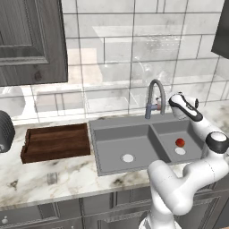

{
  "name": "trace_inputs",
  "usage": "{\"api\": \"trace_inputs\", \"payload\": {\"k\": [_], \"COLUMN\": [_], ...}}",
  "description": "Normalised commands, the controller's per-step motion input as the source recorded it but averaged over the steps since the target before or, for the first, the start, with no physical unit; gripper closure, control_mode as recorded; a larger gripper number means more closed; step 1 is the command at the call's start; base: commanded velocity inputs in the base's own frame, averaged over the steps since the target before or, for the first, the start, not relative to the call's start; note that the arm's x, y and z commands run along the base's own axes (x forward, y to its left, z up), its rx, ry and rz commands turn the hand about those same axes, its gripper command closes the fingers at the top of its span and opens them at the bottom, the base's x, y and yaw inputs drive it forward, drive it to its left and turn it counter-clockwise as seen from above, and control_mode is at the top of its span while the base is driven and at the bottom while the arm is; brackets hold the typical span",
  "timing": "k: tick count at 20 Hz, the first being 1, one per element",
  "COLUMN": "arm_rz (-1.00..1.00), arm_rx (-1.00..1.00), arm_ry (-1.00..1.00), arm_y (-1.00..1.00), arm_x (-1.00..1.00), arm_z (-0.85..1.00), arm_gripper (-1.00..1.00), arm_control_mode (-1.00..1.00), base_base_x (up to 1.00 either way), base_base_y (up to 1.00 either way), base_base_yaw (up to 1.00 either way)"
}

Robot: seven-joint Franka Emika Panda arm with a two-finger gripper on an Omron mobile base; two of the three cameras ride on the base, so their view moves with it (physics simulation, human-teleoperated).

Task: Pick up all produce items and place them in the sink. Turn on the sink faucet to wash them. Then turn the sink off and put them in the tray.

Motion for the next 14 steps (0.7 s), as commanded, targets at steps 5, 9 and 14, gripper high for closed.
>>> {"api": "trace_inputs", "payload": {"k": [5,9,14], "arm_rz": [-0.03,-0.02,-0.01], "arm_rx": [0.0,0.0,0.0], "arm_ry": [0.01,0.01,0.02], "arm_y": [-0.57,-0.55,-0.53], "arm_x": [0.0,0.0,0.0], "arm_z": [-0.31,-0.32,-0.34], "arm_gripper": [1.0,1.0,1.0], "arm_control_mode": [-1.0,-1.0,-1.0], "base_base_x": [0.0,0.0,0.0], "base_base_y": [0.0,0.0,0.0], "base_base_yaw": [0.0,0.0,0.0]}}
